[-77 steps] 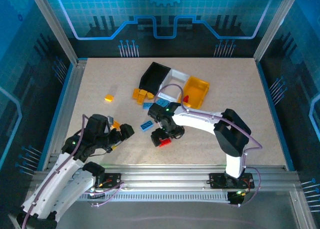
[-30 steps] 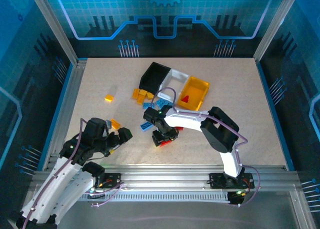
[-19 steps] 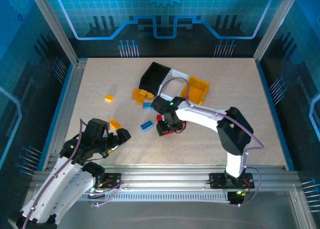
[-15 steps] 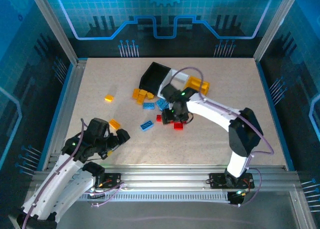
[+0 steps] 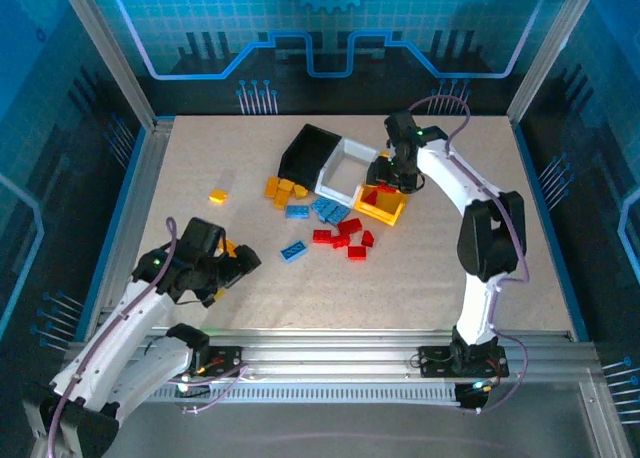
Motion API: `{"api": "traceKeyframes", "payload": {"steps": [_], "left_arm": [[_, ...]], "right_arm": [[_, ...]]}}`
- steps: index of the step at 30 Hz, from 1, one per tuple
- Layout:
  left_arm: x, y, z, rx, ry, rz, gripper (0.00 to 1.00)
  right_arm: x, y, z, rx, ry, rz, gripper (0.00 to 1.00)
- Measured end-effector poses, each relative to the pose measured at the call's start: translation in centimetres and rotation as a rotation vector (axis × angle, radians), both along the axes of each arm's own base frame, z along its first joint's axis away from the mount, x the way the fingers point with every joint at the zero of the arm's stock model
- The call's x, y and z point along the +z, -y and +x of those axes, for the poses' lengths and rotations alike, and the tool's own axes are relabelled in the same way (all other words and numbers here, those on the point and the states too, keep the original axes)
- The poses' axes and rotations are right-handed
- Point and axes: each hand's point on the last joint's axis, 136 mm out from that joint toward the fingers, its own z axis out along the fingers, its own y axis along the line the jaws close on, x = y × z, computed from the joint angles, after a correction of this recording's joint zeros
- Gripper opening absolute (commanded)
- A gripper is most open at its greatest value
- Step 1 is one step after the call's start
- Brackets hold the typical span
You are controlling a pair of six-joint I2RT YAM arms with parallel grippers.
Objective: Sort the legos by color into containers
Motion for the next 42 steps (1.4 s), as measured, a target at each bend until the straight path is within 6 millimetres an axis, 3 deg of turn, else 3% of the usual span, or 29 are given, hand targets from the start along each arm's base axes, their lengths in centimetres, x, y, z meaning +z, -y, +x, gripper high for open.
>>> {"api": "traceKeyframes", "payload": {"steps": [6, 15, 18, 23, 27, 30, 34, 42], "left_arm": [[0.5, -1.5, 0.6, 0.089, 0.025, -0.010, 0.99], [-0.6, -2.1, 1.2, 0.122, -0.038, -0.020, 0.99], [-0.9, -1.9, 1.6, 0.111, -0.050, -0.023, 0.99], [-1.8, -2.1, 2.1, 0.100, -0.083, 0.001, 0.98], [-3.0, -2.9, 2.6, 0.108, -0.128, 0.042, 0.95], [-3.7, -3.3, 3.3, 0.125, -0.170, 0.069, 0.92], [-4.0, -3.8, 5.2, 0.144, -0.206, 0.111, 0.90], [-5.2, -4.4, 9.5, 0.199, -0.288, 0.178, 0.89]], "right_arm": [[-2.5, 0.7, 1.9, -0.018, -0.047, 0.003, 0.75], [-0.4, 0.8, 1.8, -0.006, -0.017, 0.015, 0.80], [1.8, 0.9, 0.2, 0.000, 0.013, 0.022, 0.81], [5.6, -0.7, -5.7, 0.074, 0.072, 0.037, 0.81], [5.3, -3.7, -12.2, 0.197, 0.041, 0.050, 0.81], [3.7, -4.8, -15.3, 0.254, -0.019, 0.063, 0.80], [2.9, -5.2, -16.6, 0.281, -0.064, 0.087, 0.79], [4.4, -7.2, -16.1, 0.356, -0.043, 0.169, 0.78]]}}
